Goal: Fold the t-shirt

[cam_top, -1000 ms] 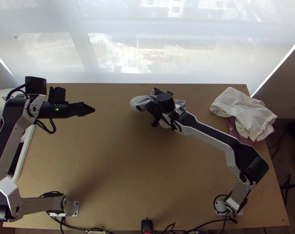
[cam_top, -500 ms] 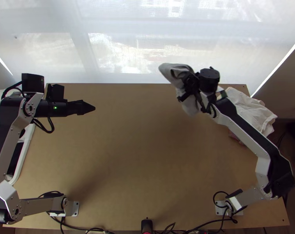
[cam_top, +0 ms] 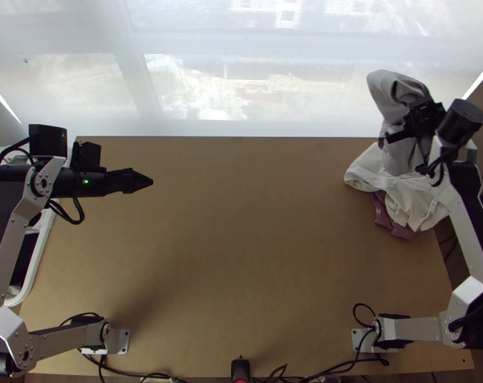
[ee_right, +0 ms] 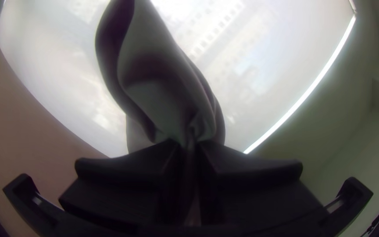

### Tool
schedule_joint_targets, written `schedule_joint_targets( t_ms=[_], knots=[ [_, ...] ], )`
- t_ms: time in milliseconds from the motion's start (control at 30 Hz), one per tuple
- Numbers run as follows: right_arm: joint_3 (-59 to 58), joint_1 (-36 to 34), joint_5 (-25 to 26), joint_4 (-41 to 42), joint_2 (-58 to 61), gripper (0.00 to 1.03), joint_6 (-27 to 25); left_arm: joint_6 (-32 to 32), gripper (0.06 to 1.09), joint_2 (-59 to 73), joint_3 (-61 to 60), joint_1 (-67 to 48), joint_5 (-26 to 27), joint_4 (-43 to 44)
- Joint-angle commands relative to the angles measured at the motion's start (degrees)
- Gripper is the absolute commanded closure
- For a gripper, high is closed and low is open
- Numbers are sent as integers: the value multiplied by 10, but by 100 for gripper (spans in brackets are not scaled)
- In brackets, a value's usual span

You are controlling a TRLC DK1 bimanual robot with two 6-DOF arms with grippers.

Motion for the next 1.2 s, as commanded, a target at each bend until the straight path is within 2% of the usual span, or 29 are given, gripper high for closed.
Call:
schedule_joint_targets(
  t_ms=[0, 200, 367, 467, 533, 733, 867, 1167],
  knots=[
    [8, -160, -66, 1, -13, 100, 0, 1, 11, -16, -14, 6, 0, -6],
    [2, -264, -128, 4, -7, 100, -8, 5, 11, -21, -20, 9, -1, -9],
    [-25, -282, -139, 13, 12, 100, -25, 5, 11, -24, -25, 9, 0, -10],
    [-69, -263, -139, 26, 22, 100, -28, 5, 11, -29, -27, 10, -1, -11],
    [-109, -241, -137, 65, 33, 100, -28, 5, 11, -32, -29, 14, -1, -14],
    [-189, -162, -80, 93, 90, 100, -14, 25, 11, -47, -37, 44, -1, -32],
    [-253, -115, -63, 105, 95, 100, -8, 42, 11, -55, -37, 69, 1, -45],
    [-327, -72, -59, 99, 67, 100, 11, 53, 11, -59, -38, 79, 2, -57]
  ],
)
